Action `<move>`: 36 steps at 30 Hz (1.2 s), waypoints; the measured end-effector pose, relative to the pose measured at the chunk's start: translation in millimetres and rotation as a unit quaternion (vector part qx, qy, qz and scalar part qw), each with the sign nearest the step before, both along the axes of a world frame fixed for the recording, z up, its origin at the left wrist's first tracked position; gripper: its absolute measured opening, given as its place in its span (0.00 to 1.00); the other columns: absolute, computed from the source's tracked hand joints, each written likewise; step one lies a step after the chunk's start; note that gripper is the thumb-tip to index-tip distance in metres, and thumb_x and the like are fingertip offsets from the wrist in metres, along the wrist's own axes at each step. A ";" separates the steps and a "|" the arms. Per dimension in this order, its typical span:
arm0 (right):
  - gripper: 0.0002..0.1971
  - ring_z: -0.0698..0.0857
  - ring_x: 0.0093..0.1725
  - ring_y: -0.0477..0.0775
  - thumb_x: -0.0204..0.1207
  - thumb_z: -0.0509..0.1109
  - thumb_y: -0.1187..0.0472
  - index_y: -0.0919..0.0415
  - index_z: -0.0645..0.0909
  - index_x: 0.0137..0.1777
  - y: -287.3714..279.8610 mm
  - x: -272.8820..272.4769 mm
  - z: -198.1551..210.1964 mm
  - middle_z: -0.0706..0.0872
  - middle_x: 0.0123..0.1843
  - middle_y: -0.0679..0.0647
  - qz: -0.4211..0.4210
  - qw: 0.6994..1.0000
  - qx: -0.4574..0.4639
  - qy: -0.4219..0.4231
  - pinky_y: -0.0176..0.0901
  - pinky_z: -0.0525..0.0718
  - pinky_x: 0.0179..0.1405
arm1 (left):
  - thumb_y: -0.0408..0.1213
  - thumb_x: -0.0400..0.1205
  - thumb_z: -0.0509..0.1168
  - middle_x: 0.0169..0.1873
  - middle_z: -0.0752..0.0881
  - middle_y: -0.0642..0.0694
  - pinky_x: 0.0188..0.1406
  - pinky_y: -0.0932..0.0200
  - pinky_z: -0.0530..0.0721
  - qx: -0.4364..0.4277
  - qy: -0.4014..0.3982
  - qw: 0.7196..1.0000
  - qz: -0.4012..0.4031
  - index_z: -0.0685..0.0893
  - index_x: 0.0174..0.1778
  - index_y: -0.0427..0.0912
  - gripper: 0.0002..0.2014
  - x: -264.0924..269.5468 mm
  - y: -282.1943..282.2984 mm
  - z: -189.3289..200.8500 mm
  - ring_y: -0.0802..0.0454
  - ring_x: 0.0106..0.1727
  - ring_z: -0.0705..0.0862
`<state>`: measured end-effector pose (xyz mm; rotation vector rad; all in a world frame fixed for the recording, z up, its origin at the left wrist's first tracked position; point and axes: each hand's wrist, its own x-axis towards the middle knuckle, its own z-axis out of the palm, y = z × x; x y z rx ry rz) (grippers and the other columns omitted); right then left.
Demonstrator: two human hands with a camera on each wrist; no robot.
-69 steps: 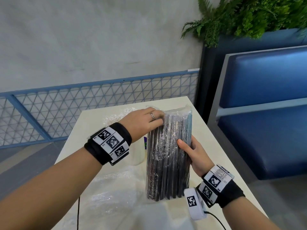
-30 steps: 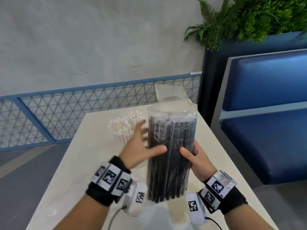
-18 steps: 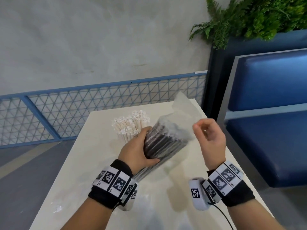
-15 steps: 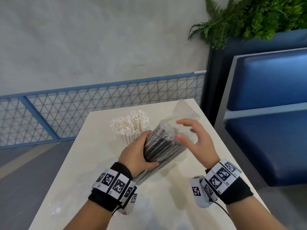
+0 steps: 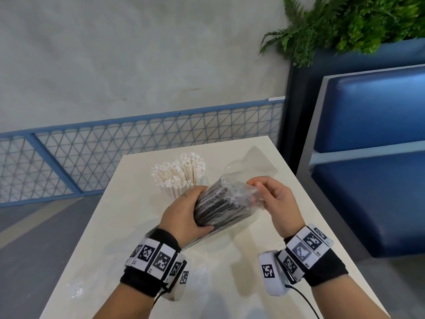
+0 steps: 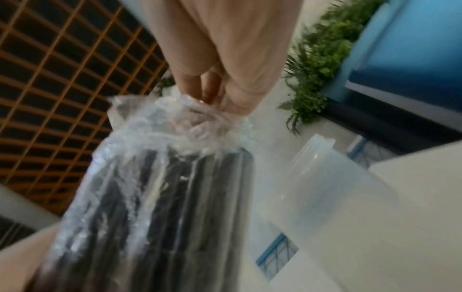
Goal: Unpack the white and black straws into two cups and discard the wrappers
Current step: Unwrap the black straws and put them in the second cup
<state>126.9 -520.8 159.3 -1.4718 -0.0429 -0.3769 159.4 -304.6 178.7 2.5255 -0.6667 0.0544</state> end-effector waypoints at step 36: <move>0.12 0.82 0.54 0.48 0.74 0.72 0.59 0.49 0.79 0.56 8.4 -2.8 -14.4 0.84 0.53 0.45 0.023 0.998 -0.045 0.028 0.36 0.80 0.55 | 0.43 0.71 0.73 0.60 0.78 0.52 0.51 0.61 0.75 0.089 -0.043 0.995 -0.030 0.62 0.74 0.56 0.37 -1.8 2.0 1.6 0.51 0.57 0.79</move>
